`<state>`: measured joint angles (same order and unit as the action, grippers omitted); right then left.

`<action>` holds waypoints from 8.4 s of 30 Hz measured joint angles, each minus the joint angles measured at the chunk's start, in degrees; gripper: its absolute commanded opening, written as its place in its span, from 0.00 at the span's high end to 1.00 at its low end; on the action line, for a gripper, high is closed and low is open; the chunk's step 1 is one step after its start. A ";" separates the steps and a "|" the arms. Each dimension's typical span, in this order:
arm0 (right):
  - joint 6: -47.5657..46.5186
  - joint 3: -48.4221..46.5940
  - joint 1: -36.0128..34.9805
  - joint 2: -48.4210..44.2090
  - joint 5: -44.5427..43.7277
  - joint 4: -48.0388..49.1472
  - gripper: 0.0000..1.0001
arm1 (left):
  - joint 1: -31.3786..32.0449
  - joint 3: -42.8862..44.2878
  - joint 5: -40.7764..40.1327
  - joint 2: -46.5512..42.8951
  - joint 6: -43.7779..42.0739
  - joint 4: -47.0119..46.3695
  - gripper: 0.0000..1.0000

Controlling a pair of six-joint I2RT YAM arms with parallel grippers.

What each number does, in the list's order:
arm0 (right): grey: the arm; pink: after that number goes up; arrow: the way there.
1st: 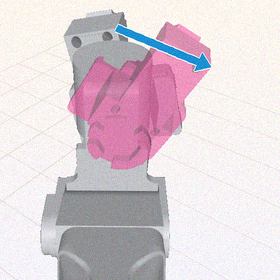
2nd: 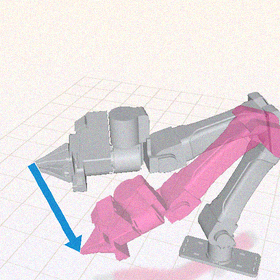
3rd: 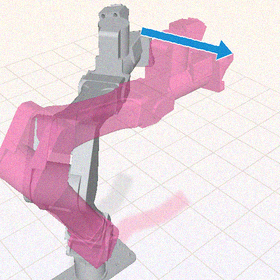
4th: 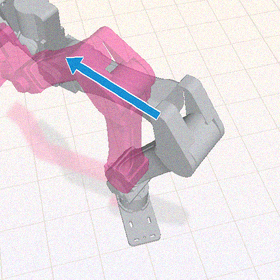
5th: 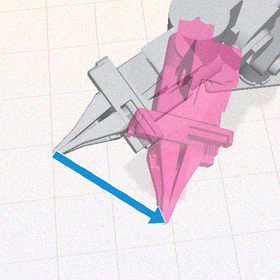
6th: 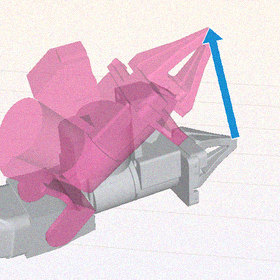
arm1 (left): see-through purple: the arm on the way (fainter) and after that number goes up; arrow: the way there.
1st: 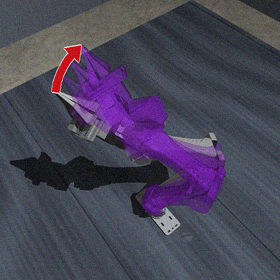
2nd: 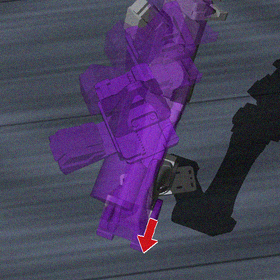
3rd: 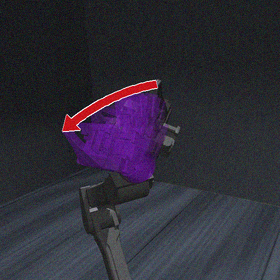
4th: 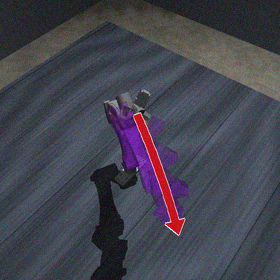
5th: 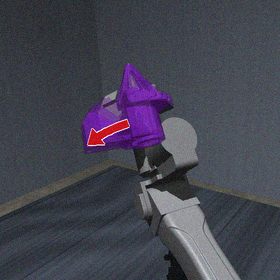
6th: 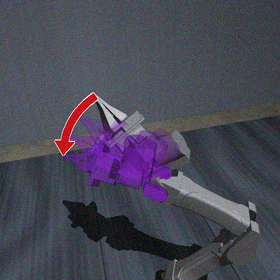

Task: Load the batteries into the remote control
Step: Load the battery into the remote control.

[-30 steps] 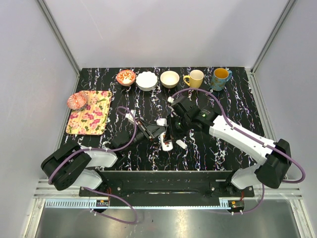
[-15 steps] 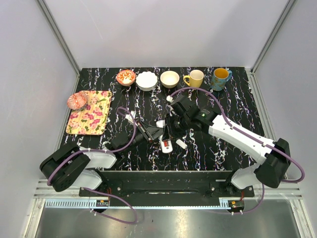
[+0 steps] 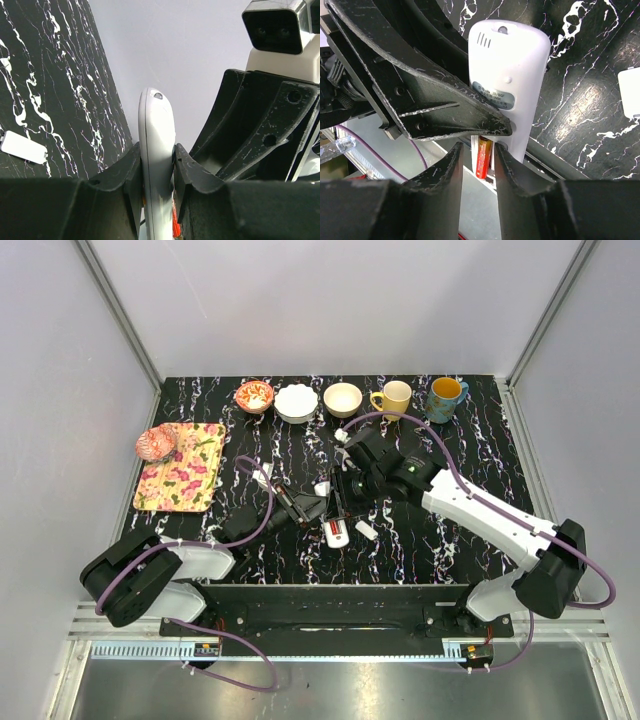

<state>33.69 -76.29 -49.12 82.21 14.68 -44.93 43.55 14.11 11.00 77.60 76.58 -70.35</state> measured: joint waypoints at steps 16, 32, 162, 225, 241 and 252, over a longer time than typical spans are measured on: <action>-1.36 -4.81 0.00 -1.53 0.00 -6.45 0.56 | -0.72 -0.02 0.74 0.00 0.07 -0.09 1.00; 6.29 22.47 7.65 -21.84 2.86 16.33 0.28 | -2.05 -0.68 1.42 -3.06 3.13 -0.24 1.00; 22.53 32.00 12.37 -8.66 34.05 52.09 0.92 | 3.39 0.90 -8.26 -6.34 -2.10 0.35 1.00; -2.64 18.88 13.66 -6.16 46.47 23.54 1.00 | -8.48 7.67 29.11 -0.33 6.25 -2.97 1.00; -4.70 13.90 14.51 -6.08 43.19 16.57 0.23 | -8.26 2.93 22.12 -9.75 1.01 -0.72 1.00; -7.82 16.11 18.53 -15.13 14.67 14.23 0.25 | -11.34 -2.64 8.20 -33.00 -6.73 19.17 1.00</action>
<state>25.87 -60.18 -30.59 67.09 29.34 -30.70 32.21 11.46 19.20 44.60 69.84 -51.18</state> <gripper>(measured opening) 0.751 0.294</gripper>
